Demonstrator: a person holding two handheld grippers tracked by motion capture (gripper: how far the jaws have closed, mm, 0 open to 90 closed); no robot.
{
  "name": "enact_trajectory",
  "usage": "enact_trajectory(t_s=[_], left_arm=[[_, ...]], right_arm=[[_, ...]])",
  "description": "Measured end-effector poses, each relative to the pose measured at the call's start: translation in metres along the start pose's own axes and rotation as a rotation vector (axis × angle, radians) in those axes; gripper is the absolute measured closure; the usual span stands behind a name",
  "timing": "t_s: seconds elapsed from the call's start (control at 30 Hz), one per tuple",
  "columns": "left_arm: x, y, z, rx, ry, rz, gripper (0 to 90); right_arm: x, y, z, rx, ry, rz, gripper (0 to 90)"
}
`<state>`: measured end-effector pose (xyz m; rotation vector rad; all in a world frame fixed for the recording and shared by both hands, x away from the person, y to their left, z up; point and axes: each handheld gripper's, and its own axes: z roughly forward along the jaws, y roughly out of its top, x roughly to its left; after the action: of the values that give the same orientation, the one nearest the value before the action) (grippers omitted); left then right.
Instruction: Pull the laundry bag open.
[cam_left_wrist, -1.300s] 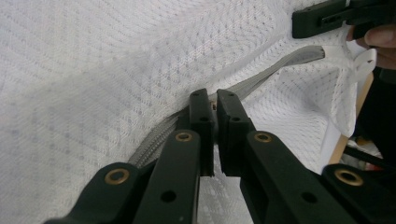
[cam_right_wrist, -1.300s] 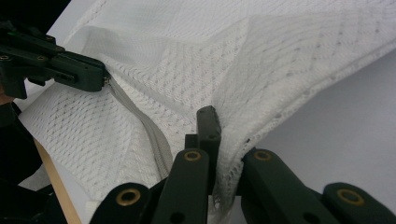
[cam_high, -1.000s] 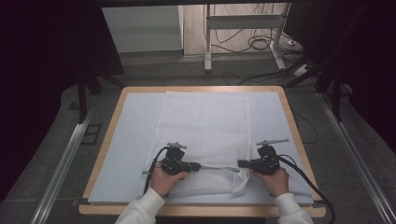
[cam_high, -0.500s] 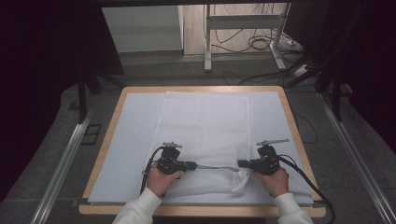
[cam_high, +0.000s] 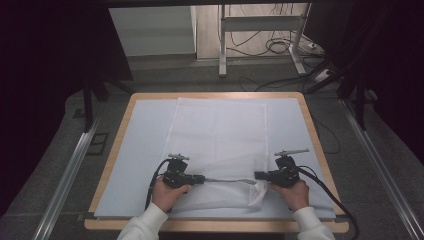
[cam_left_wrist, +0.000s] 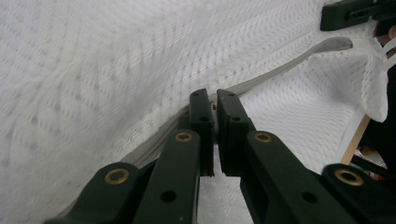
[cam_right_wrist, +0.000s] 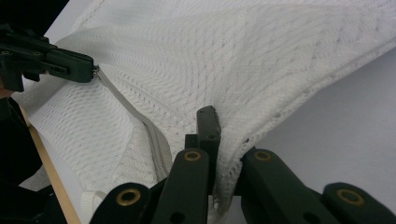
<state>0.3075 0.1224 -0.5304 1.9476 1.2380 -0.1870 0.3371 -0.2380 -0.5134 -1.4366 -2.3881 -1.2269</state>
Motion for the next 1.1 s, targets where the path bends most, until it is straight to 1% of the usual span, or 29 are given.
enact_trajectory(t_s=[0.07, 0.17, 0.2, 0.23, 0.3, 0.57, 0.73, 0.97, 1.0, 1.1], left_arm=[[0.002, -0.001, -0.001, 0.0, 0.003, -0.002, 86.7], [0.004, -0.003, -0.003, -0.001, 0.019, -0.003, 86.7], [0.005, -0.004, -0.004, 0.003, 0.039, 0.0, 86.7], [0.007, -0.005, -0.005, 0.002, 0.036, -0.01, 86.7], [0.01, -0.006, -0.008, -0.001, 0.007, -0.031, 86.7], [0.012, -0.008, -0.011, 0.0, 0.014, -0.027, 86.7], [0.016, -0.01, -0.015, -0.011, 0.017, -0.04, 86.7], [0.019, -0.011, -0.02, -0.013, 0.02, -0.04, 86.7], [0.02, -0.011, -0.021, -0.022, 0.021, -0.045, 86.7], [0.022, -0.012, -0.025, -0.023, 0.022, -0.048, 86.7]], right_arm=[[0.0, 0.0, 0.0, 0.002, -0.001, -0.002, 88.4], [0.0, 0.0, 0.0, 0.007, -0.003, -0.005, 88.4], [0.0, 0.0, 0.0, 0.007, -0.005, -0.006, 88.4], [0.0, 0.0, 0.0, 0.007, -0.009, -0.008, 88.4], [-0.001, 0.0, -0.001, 0.001, -0.009, -0.005, 88.5], [-0.002, 0.0, -0.001, 0.003, -0.007, -0.001, 88.4], [-0.002, 0.0, -0.001, 0.001, -0.007, -0.002, 88.4], [-0.002, 0.0, -0.001, 0.003, -0.007, -0.005, 88.4], [-0.002, 0.0, -0.001, 0.001, -0.008, -0.005, 88.4], [-0.002, 0.0, -0.001, 0.003, -0.008, -0.005, 88.4]])
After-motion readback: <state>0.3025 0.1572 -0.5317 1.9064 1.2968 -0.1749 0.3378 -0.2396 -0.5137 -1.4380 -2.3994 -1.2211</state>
